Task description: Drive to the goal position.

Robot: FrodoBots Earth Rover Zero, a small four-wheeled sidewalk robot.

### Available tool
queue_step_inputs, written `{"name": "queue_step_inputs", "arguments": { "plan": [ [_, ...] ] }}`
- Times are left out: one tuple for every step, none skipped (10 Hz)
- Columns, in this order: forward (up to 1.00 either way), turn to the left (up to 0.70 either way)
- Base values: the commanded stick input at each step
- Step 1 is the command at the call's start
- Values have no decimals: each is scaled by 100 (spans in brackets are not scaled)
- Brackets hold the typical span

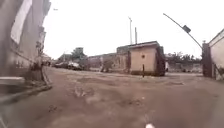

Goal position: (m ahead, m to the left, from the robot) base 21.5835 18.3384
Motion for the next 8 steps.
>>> {"name": "queue_step_inputs", "arguments": {
  "plan": [
    [70,35],
    [70,28],
    [70,3],
    [70,0],
    [70,0],
    [70,0],
    [70,0],
    [70,1]
  ]
}}
